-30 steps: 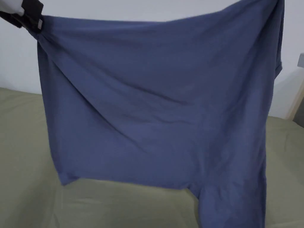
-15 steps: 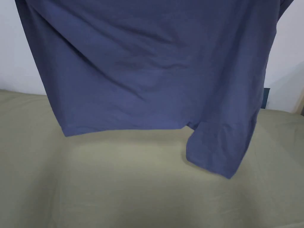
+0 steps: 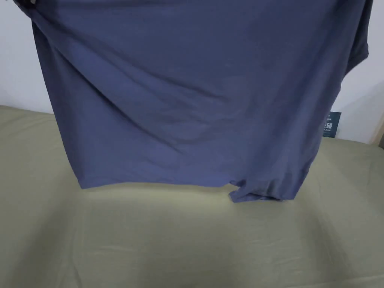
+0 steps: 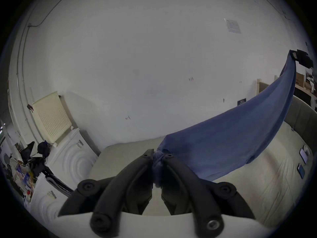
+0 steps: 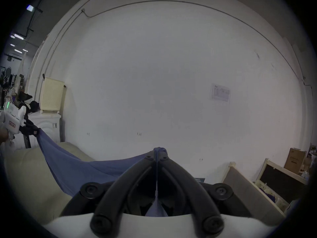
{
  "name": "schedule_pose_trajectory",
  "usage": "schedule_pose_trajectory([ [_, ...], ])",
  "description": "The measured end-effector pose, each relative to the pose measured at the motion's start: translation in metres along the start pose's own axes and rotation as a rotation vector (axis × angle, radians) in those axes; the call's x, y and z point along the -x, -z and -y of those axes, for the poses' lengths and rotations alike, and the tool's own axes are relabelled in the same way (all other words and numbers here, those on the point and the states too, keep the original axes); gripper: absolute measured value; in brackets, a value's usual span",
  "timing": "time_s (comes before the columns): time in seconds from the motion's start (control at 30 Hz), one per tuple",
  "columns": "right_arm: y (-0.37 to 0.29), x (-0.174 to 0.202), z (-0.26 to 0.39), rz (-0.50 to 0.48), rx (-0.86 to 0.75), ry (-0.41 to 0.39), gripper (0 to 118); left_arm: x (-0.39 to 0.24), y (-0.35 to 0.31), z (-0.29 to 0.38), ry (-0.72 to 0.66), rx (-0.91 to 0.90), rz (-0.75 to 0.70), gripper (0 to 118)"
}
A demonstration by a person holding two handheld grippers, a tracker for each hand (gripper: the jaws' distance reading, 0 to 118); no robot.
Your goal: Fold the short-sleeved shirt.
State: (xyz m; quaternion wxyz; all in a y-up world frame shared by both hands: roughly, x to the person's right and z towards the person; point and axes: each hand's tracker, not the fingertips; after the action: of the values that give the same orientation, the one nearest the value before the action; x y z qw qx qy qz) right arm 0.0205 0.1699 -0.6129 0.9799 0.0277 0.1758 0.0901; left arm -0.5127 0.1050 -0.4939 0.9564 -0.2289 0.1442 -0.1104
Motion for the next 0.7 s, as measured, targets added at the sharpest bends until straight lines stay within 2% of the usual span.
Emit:
schedule_pose_trajectory([
  [0.27,-0.043,-0.004,0.056,-0.010,0.128,0.024,2,-0.029,-0.004,0.062,-0.025,0.097,0.103,7],
  [0.4,-0.068,-0.007,0.086,-0.003,0.215,0.114,2,-0.037,-0.018,0.088,-0.041,0.138,0.158,7],
  [0.5,-0.089,-0.007,0.108,0.001,0.254,0.123,2,-0.038,-0.028,0.108,-0.099,0.178,0.215,7],
  [0.63,-0.115,0.004,0.133,-0.003,0.292,0.131,2,-0.037,-0.044,0.139,-0.153,0.187,0.230,7],
  [0.7,-0.140,0.022,0.143,0.003,0.301,0.141,2,-0.038,-0.052,0.156,-0.178,0.198,0.230,7],
])
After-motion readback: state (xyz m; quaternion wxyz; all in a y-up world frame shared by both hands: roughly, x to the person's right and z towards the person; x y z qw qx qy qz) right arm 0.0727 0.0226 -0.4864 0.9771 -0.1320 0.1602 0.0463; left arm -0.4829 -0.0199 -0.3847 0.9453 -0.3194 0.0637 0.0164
